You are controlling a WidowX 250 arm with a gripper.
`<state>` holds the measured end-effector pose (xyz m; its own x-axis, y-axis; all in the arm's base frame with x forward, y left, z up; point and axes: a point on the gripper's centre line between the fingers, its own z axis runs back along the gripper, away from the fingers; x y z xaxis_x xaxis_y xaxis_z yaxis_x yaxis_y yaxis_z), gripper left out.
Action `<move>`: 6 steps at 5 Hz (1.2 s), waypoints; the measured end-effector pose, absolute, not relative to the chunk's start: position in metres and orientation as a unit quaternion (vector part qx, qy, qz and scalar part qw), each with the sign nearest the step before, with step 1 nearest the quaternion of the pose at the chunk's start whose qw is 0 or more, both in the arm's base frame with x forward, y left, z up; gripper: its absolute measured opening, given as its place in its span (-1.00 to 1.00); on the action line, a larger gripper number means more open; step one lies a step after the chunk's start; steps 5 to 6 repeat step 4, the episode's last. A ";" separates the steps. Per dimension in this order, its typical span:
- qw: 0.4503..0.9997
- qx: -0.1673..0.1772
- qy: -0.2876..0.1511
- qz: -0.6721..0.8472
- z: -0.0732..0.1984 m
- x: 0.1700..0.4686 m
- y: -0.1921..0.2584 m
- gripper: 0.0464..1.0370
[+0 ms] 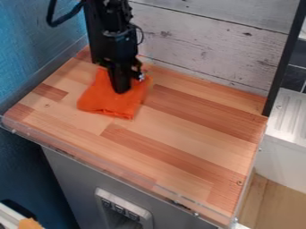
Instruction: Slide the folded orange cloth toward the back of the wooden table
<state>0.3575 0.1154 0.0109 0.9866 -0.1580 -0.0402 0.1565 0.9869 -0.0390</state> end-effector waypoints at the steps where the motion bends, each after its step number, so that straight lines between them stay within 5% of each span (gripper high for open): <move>1: 0.999 -0.008 0.028 -0.043 0.014 0.362 0.120 -0.92; 2: 0.999 -0.001 0.039 -0.014 0.020 0.362 0.124 -0.62; 4: 1.000 0.006 0.023 0.014 0.054 0.339 0.132 0.48; 6: 1.000 0.006 0.023 0.014 0.054 0.339 0.132 0.48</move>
